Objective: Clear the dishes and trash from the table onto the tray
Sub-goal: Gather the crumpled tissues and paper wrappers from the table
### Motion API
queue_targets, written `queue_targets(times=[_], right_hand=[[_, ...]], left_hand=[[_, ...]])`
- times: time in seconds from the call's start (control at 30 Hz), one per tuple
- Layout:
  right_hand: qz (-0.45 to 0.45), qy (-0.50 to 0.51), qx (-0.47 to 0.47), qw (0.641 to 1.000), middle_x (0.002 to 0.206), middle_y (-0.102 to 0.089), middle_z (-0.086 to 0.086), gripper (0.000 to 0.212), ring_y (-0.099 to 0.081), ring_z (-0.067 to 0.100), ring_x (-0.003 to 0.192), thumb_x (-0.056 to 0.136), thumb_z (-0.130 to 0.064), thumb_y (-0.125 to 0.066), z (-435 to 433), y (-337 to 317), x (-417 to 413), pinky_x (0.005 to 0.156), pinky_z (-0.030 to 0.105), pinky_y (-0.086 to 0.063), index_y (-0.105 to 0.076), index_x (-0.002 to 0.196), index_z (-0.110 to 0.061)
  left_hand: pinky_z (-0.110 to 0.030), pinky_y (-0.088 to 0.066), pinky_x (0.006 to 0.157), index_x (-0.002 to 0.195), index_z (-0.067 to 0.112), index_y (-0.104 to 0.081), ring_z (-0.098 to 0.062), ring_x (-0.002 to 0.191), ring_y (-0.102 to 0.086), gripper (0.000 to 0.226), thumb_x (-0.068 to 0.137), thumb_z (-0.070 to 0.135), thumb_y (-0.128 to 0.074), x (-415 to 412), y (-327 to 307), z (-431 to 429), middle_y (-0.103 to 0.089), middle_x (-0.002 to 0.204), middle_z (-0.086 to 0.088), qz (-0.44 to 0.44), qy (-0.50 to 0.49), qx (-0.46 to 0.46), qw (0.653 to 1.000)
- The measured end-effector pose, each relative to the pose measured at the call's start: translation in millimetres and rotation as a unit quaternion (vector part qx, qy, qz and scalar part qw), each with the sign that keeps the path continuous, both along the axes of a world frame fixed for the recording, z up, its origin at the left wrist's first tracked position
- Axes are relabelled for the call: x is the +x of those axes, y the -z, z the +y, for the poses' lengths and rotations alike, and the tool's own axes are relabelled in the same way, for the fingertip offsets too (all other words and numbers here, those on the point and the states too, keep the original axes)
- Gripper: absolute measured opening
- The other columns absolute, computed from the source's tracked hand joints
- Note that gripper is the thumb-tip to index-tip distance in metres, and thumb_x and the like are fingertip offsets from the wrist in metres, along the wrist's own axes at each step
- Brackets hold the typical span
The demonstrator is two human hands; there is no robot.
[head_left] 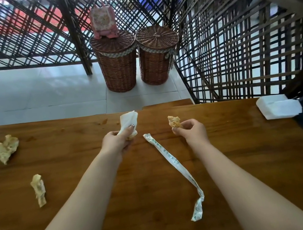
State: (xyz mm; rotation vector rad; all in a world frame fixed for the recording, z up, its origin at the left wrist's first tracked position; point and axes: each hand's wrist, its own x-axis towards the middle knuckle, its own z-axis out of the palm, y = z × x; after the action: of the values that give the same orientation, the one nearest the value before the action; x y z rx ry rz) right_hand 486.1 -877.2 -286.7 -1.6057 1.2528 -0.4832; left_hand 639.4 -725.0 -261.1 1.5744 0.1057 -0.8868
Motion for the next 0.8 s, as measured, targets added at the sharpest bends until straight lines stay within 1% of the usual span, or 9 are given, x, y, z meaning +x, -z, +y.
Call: queue_targets(times=[0.1, 0.17, 0.3, 0.4, 0.47, 0.53, 0.57, 0.67, 0.8], right_hand=[[-0.046, -0.013, 0.052, 0.998, 0.114, -0.062, -0.003, 0.046, -0.059, 0.015, 0.104, 0.078, -0.016, -0.077, 12, -13, -5, 0.08, 0.023, -0.045, -0.058, 0.12, -0.014], [-0.053, -0.036, 0.087, 0.994, 0.121, -0.06, 0.001, 0.055, -0.057, 0.016, 0.108, 0.081, -0.015, -0.075, 22, -25, -9, 0.088, 0.027, -0.046, -0.053, 0.131, -0.009], [-0.039, -0.123, 0.146, 0.981, 0.112, -0.066, 0.002, 0.046, -0.063, 0.016, 0.101, 0.085, -0.013, -0.07, 45, -56, -21, 0.094, 0.033, -0.052, -0.056, 0.128, -0.007], [-0.041, -0.149, 0.164, 0.974, 0.106, -0.068, 0.001, 0.037, -0.066, 0.015, 0.097, 0.085, -0.012, -0.07, 60, -77, -30, 0.093, 0.034, -0.052, -0.06, 0.12, -0.01], [-0.064, -0.152, 0.179, 0.97, 0.104, -0.067, 0.003, 0.034, -0.066, 0.018, 0.096, 0.085, -0.009, -0.069, 72, -89, -36, 0.089, 0.031, -0.054, -0.059, 0.118, -0.007], [-0.092, -0.156, 0.208, 0.961, 0.098, -0.067, 0.005, 0.029, -0.065, 0.016, 0.085, 0.086, -0.006, -0.067, 88, -97, -39, 0.07, 0.019, -0.054, -0.059, 0.114, -0.004], [-0.099, -0.153, 0.215, 0.96, 0.095, -0.067, 0.005, 0.029, -0.063, 0.015, 0.082, 0.086, -0.006, -0.067, 95, -99, -40, 0.064, 0.018, -0.05, -0.059, 0.113, -0.002], [-0.119, -0.14, 0.222, 0.958, 0.09, -0.069, 0.004, 0.039, -0.057, 0.016, 0.08, 0.083, -0.008, -0.071, 127, -111, -39, 0.065, 0.025, -0.041, -0.059, 0.119, 0.0], [-0.12, -0.158, 0.222, 0.955, 0.083, -0.068, 0.002, 0.012, -0.055, 0.015, 0.078, 0.083, -0.009, -0.072, 165, -125, -40, 0.061, 0.024, -0.038, -0.067, 0.091, -0.016]], left_hand=[[-0.026, -0.053, 0.061, 0.118, 0.0, -0.051, -0.019, 0.085, -0.066, 0.053, 0.08, 0.028, -0.076, -9, -11, 10, -0.065, 0.107, -0.014, 0.021, -0.004, -0.002, 1.0], [-0.028, -0.053, 0.065, 0.115, 0.001, -0.052, -0.019, 0.085, -0.066, 0.05, 0.082, 0.031, -0.074, -17, -19, 21, -0.065, 0.107, -0.013, 0.03, 0.002, -0.012, 0.999], [-0.03, -0.054, 0.071, 0.097, 0.002, -0.057, -0.018, 0.084, -0.065, 0.037, 0.084, 0.034, -0.07, -33, -39, 47, -0.066, 0.097, -0.01, 0.052, 0.004, -0.037, 0.998], [-0.029, -0.054, 0.076, 0.096, 0.002, -0.057, -0.018, 0.084, -0.064, 0.033, 0.085, 0.031, -0.069, -45, -51, 71, -0.066, 0.095, -0.009, 0.057, 0.008, -0.035, 0.998], [-0.025, -0.054, 0.072, 0.097, 0.002, -0.058, -0.016, 0.082, -0.063, 0.031, 0.085, 0.028, -0.07, -56, -59, 88, -0.066, 0.093, -0.008, 0.056, 0.008, -0.038, 0.998], [-0.021, -0.052, 0.063, 0.093, 0.003, -0.059, -0.015, 0.079, -0.062, 0.029, 0.084, 0.028, -0.071, -63, -65, 105, -0.065, 0.09, -0.007, 0.055, -0.011, -0.038, 0.998], [-0.021, -0.05, 0.061, 0.089, 0.004, -0.059, -0.014, 0.076, -0.06, 0.029, 0.084, 0.03, -0.071, -67, -66, 111, -0.064, 0.087, -0.006, 0.051, -0.017, -0.033, 0.998], [-0.024, -0.043, 0.063, 0.085, 0.005, -0.059, -0.013, 0.07, -0.055, 0.034, 0.084, 0.037, -0.069, -75, -78, 137, -0.062, 0.079, -0.004, 0.044, -0.025, -0.019, 0.999], [-0.023, -0.04, 0.059, 0.084, 0.007, -0.06, -0.013, 0.069, -0.053, 0.039, 0.08, 0.044, -0.07, -76, -95, 171, -0.061, 0.081, -0.005, 0.044, -0.006, -0.02, 0.999]])
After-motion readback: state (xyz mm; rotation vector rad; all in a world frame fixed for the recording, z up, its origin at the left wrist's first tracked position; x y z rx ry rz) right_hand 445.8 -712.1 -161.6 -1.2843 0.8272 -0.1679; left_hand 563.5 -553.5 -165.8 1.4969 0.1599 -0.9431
